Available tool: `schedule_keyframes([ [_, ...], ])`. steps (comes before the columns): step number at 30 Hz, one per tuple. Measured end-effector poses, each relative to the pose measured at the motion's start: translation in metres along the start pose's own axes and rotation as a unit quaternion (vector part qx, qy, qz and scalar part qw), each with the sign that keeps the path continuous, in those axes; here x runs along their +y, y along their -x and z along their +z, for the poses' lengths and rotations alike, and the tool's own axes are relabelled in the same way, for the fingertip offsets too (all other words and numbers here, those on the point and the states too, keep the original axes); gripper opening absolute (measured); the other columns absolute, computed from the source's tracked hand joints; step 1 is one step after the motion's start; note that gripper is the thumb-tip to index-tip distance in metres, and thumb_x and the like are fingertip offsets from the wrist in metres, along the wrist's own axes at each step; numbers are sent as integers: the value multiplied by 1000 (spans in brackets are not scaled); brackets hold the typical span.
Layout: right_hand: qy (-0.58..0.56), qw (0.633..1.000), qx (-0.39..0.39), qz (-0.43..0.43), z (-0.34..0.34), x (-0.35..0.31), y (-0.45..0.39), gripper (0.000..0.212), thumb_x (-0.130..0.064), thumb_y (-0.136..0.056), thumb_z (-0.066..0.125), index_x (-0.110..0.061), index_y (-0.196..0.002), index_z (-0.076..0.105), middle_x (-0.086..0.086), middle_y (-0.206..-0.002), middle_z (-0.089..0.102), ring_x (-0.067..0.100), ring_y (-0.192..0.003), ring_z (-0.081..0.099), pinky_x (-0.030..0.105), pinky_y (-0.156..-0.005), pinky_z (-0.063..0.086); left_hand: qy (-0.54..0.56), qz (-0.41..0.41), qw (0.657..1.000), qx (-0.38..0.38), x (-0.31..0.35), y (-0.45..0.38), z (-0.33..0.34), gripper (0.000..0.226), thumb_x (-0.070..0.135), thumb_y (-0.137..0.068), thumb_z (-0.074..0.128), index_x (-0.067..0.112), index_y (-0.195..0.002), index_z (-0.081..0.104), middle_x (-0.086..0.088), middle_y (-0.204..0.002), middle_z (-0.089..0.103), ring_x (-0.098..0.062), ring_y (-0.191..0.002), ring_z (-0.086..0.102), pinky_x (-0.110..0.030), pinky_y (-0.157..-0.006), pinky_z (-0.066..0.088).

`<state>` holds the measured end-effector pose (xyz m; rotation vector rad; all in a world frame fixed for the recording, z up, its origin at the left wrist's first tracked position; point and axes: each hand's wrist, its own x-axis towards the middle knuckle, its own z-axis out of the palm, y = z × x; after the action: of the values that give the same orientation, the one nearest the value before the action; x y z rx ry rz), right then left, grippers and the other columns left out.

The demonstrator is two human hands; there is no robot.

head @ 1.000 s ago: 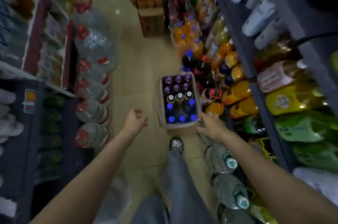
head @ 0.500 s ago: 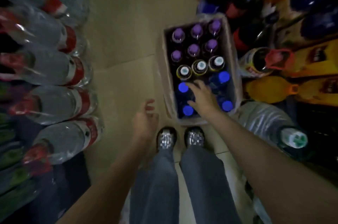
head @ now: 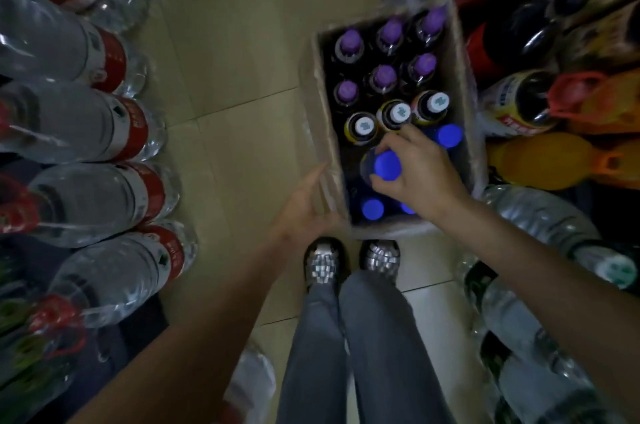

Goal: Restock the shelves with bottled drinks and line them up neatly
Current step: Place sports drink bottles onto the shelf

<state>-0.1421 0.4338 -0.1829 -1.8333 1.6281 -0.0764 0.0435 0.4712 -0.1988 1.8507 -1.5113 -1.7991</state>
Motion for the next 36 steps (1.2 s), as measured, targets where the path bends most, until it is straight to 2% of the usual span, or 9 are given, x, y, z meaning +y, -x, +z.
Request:
schedule_keyframes([
  [4,-142,984,-62,-86,-82,-18,0,29,-28,-63,78,-14,-87,68,-1,-79,54,17,-66,54,22,-67,43,52,77,995,-36,39,-12,5,81,25,-53,80,31,-123,40,12,-123,52,2,-110,50,-16,-98,41],
  [8,-476,864,-122,109,-83,17,-17,22,-6,-84,63,-14,-104,62,1,-86,63,5,-70,64,23,-67,57,-1,1,999,-32,52,-16,-4,67,45,-38,76,34,-97,45,22,-87,57,8,-79,57,-15,-75,46],
  [10,-416,887,-65,191,-53,56,-28,33,-15,-88,59,-11,-120,55,0,-96,61,10,-85,60,22,-76,50,5,-33,999,0,41,-17,-7,66,29,-45,86,29,-99,49,18,-84,58,-4,-79,58,-17,-73,45],
  [13,-79,967,-53,236,-6,111,-43,58,-28,-85,65,2,-130,44,16,-127,48,26,-118,46,32,-94,35,68,-101,991,56,16,-16,-4,48,5,-63,83,10,-103,56,9,-83,63,0,-69,59,-5,-59,44],
  [17,193,961,-72,185,44,127,-47,61,-29,-86,65,0,-131,36,24,-134,39,37,-125,37,41,-100,32,114,-166,976,86,-17,-14,1,29,6,-68,78,24,-80,59,8,-78,64,1,-63,60,-9,-53,48],
  [19,249,951,-46,176,53,119,-48,57,-19,-86,65,-1,-131,35,23,-134,37,38,-123,38,41,-100,34,100,-177,976,82,-21,-15,3,32,9,-68,79,18,-92,60,3,-85,65,-7,-72,61,-17,-60,49],
  [22,198,962,-80,172,48,99,-42,66,-17,-81,69,2,-132,34,23,-137,33,39,-122,39,42,-98,36,77,-177,978,80,-14,-9,3,50,10,-65,81,10,-109,57,-3,-95,67,-13,-81,63,-25,-69,50],
  [25,94,979,-81,162,4,69,-21,61,-18,-76,74,0,-125,42,21,-132,37,37,-116,45,38,-92,40,89,-165,979,84,27,11,5,33,6,-68,78,10,-96,61,1,-79,65,2,-60,61,-12,-54,49],
  [36,15,996,69,57,-313,-90,139,42,-16,-64,76,-8,-100,58,15,-103,59,29,-98,53,26,-70,32,78,3,995,62,275,148,-37,31,4,-65,80,10,-88,60,2,-76,63,-3,-60,57,-16,-57,50],
])
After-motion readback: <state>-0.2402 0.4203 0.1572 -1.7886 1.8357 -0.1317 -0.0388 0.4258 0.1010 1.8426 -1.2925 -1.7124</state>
